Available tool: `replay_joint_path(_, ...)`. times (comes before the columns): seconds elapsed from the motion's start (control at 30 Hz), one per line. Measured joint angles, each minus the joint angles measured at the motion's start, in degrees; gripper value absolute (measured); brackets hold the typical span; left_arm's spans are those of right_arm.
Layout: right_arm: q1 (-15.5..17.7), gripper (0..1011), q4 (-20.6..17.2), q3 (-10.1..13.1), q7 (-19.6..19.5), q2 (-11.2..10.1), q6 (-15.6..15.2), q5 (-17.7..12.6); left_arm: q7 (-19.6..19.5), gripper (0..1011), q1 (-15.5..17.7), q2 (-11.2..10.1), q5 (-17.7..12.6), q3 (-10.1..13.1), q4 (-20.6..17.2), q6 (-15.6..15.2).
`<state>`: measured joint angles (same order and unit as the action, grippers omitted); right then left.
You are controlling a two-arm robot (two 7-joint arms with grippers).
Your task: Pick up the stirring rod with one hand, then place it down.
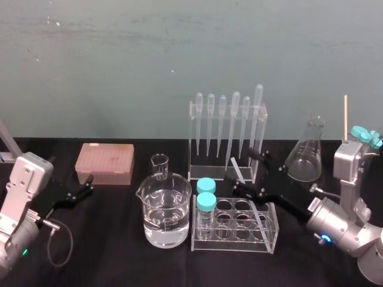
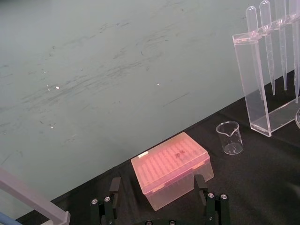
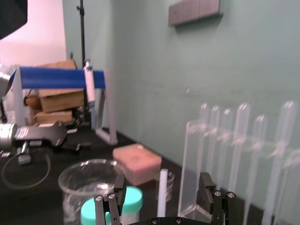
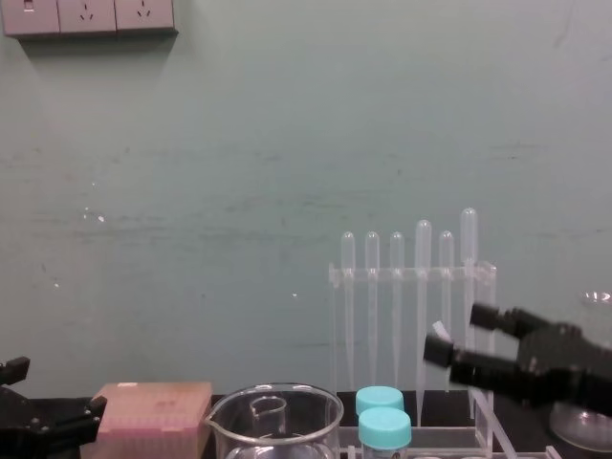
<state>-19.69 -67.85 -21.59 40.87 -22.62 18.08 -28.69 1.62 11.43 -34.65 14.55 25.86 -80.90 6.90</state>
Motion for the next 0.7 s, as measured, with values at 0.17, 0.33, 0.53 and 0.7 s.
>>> replay_joint_path(0.17, 1.1, 1003, -1.8, 2.2, -3.1, 0.5, 3.7, 0.5, 0.0, 1000, 0.0, 0.0, 0.0, 0.0, 0.0, 0.0)
replay_joint_path(0.33, 3.1, 1003, -4.5, 5.5, -9.1, 0.8, 3.9, 1.7, 0.0, 1000, 0.0, 0.0, 0.0, 0.0, 0.0, 0.0)
replay_joint_path(0.53, 6.1, 1003, -6.7, 9.0, -16.1, 0.0, -1.1, 3.3, 0.0, 1000, 0.0, 0.0, 0.0, 0.0, 0.0, 0.0)
replay_joint_path(0.7, 8.3, 1003, -6.7, 10.0, -19.4, -1.0, -7.1, 4.9, 0.0, 1000, 0.0, 0.0, 0.0, 0.0, 0.0, 0.0)
